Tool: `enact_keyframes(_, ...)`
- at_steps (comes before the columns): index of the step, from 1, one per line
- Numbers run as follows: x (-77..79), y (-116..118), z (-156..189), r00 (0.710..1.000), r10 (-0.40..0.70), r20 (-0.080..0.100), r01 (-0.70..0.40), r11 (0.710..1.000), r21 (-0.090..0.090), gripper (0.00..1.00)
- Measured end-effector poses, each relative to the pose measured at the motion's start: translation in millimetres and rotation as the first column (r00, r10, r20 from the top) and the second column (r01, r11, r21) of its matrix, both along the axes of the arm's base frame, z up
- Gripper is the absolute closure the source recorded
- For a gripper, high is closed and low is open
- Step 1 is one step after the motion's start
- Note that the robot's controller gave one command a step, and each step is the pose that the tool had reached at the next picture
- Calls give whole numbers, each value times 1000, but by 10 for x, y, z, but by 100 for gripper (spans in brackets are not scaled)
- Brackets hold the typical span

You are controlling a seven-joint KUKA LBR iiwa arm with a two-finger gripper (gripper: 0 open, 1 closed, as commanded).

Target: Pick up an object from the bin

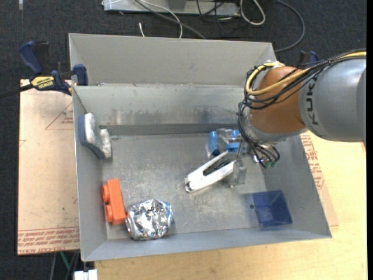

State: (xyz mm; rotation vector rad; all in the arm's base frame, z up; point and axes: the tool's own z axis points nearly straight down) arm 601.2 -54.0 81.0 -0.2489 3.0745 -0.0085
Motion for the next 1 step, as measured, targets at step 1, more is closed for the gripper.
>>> enact_keyframes(1,22,194,-48,990,-138,-6,138,990,12,0)
